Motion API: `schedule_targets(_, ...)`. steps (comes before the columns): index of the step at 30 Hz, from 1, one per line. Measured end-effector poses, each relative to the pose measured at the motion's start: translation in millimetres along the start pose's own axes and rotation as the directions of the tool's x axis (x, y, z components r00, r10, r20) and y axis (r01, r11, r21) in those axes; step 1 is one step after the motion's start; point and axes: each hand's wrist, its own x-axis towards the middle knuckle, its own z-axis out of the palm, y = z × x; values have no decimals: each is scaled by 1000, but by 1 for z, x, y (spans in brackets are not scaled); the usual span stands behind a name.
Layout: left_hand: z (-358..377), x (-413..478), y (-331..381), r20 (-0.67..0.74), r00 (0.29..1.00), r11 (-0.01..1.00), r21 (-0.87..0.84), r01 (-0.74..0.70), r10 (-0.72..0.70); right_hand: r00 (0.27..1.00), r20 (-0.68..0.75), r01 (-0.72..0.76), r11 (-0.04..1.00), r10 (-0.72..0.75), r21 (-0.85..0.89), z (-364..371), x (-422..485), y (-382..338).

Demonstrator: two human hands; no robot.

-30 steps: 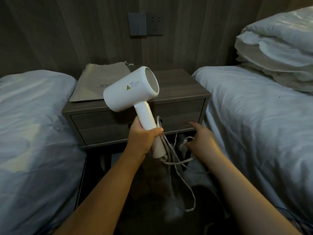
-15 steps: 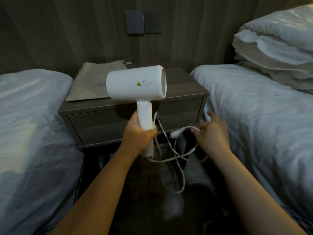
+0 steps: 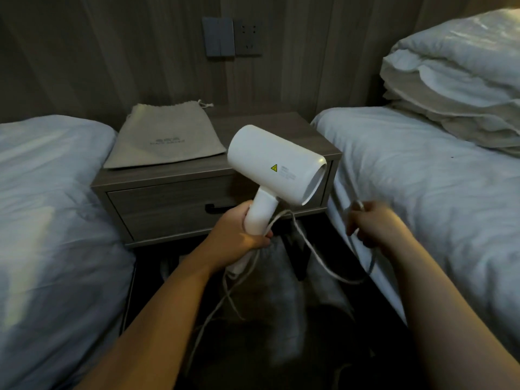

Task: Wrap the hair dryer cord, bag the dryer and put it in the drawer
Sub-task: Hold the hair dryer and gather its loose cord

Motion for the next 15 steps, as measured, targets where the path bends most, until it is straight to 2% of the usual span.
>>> schedule_targets(1,1,0,1,23,1000,999,-37,9,-8,1000,20,4,998,-3,-60,4,-1,0)
schedule_targets(2,1,0,1,45,999,998,-65,14,-11,999,51,21,999,-18,-42,8,-2,-1)
schedule_targets(4,0,-1,2,87,996,993,-115,10,0,977,195,56,988,-84,144,17,-6,-3)
schedule_targets(7,-1,-2,4,150,988,986,-167,-5,30,861,430,140,939,-271,313,32,-16,-9)
schedule_targets(9,0,-2,4,167,985,982,-187,-15,47,808,449,300,923,-380,241,40,-20,-13)
schedule_targets(11,-1,-2,3,182,982,982,-190,-9,44,799,424,406,903,-426,142,46,-21,-17)
schedule_targets(13,-1,-1,3,189,982,991,-137,-1,27,832,416,341,930,-367,138,49,-22,-18)
schedule_targets(15,1,1,3,112,994,1000,-23,13,-10,881,382,204,954,-277,221,52,-21,-17)
